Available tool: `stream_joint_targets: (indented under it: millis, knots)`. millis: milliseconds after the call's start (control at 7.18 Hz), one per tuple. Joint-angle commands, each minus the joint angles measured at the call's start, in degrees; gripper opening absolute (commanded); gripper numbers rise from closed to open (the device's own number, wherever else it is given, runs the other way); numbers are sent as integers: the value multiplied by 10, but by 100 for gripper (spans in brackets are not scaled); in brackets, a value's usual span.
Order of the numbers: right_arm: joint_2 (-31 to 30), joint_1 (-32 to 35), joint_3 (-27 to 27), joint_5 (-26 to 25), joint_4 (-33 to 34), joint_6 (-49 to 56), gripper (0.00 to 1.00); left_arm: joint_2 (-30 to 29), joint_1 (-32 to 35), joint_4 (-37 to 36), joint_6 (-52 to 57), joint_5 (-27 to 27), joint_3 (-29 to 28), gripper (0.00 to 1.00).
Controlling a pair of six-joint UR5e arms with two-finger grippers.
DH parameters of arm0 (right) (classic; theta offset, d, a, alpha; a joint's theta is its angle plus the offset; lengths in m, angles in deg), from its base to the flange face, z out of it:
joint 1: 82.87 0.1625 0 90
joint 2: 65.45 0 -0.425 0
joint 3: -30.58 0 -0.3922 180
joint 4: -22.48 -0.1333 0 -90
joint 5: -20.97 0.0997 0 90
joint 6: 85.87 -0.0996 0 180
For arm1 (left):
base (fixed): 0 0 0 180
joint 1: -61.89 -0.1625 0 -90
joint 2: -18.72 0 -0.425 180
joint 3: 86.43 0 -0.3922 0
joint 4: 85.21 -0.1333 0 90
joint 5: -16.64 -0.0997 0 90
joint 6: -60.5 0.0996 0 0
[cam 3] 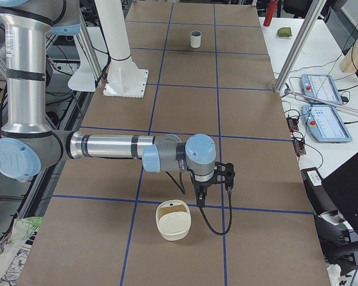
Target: Left arm hands cup to right arm to dump lemon
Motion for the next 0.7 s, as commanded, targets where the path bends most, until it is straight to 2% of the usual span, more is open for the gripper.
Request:
stream_joint_targets:
  millis: [0,139,418,557]
  knots:
    - [1,0,0,1,0,-1,100,-20,-4,20,0,-3,30,100]
    - [5,-1,1,9,0,-2,100,-25,-7,54,-5,-13,23,100]
    - [14,-5,0,19,1,-7,100,-31,-27,55,-37,-4,36,100]
    - [14,-19,0,20,0,-8,100,-29,-64,59,-161,14,77,100]
